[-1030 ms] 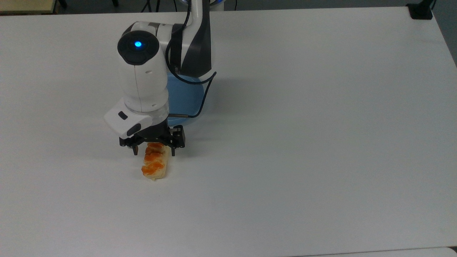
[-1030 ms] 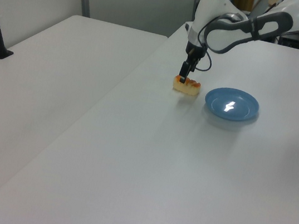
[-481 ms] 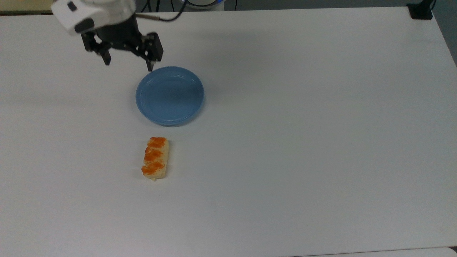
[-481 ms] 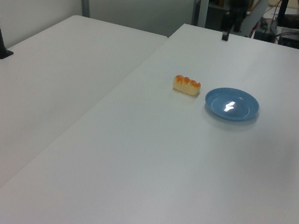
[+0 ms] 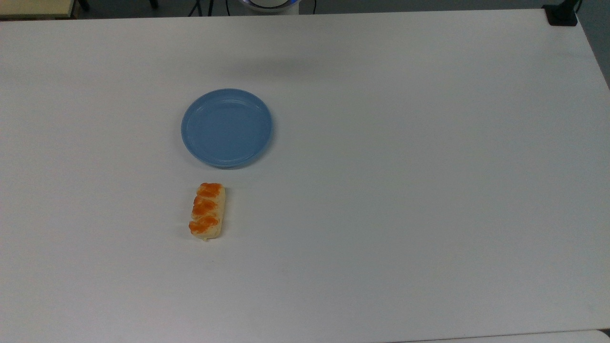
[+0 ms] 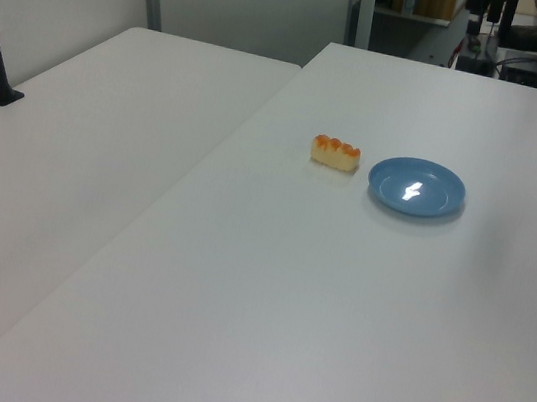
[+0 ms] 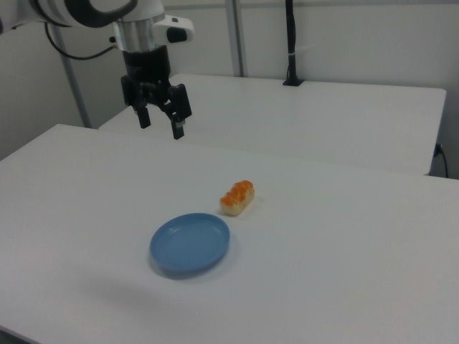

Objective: Put the bread on the table

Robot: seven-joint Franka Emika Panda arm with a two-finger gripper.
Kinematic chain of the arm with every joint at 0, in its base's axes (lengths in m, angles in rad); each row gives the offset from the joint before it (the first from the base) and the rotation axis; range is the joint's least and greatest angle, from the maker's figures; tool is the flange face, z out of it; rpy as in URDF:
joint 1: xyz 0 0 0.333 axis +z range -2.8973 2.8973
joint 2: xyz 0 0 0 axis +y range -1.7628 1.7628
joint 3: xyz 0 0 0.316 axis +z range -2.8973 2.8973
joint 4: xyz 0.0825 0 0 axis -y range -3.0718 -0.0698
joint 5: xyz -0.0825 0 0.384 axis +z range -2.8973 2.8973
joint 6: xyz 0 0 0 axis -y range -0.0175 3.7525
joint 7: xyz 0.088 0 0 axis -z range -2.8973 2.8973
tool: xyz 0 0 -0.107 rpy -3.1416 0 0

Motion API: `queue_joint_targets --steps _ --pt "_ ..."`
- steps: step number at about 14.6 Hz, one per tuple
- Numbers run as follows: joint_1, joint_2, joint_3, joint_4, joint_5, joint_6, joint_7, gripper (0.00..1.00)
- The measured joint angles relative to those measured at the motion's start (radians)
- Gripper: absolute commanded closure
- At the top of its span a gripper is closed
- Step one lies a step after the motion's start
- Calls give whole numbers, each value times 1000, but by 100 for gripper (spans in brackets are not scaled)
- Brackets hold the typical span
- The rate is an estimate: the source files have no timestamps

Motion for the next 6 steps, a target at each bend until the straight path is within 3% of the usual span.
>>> queue_joint_targets --steps 2,6 --pt "57 -26 -36 -27 0 0 0 0" --pt "87 -3 -45 -54 0 101 -2 0"
